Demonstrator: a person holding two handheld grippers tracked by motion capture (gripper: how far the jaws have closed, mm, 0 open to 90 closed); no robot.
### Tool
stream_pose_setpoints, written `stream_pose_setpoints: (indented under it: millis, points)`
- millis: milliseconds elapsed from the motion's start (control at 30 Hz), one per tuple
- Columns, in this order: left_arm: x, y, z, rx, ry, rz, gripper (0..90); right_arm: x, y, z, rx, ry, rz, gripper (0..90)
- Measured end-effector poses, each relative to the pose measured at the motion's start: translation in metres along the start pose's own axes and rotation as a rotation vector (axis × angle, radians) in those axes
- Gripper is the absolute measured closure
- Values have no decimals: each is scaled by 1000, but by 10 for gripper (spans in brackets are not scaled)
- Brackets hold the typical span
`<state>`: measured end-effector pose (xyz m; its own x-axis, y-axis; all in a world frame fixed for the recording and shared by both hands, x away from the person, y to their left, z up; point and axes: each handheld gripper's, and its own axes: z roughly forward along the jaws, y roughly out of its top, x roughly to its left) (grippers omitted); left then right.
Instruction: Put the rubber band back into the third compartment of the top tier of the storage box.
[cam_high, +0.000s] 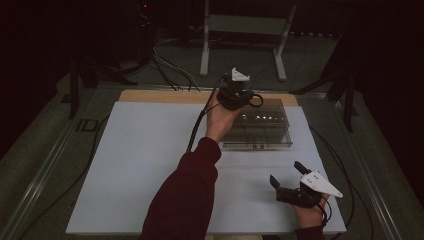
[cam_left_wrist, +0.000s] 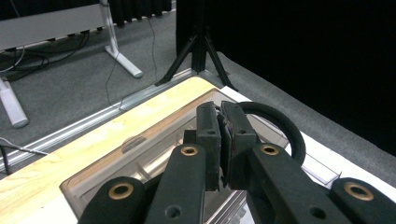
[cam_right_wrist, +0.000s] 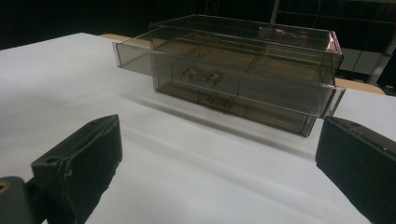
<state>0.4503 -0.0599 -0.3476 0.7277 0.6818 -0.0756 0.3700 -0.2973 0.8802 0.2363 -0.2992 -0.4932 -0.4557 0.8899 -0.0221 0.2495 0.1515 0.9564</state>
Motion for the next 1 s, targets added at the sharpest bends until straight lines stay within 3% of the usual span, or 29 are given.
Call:
stream_pose_setpoints:
  millis: [1000]
  points:
    - [-25,-2,23,-4,-45,6,881,2,1,3,-8,15,-10,12]
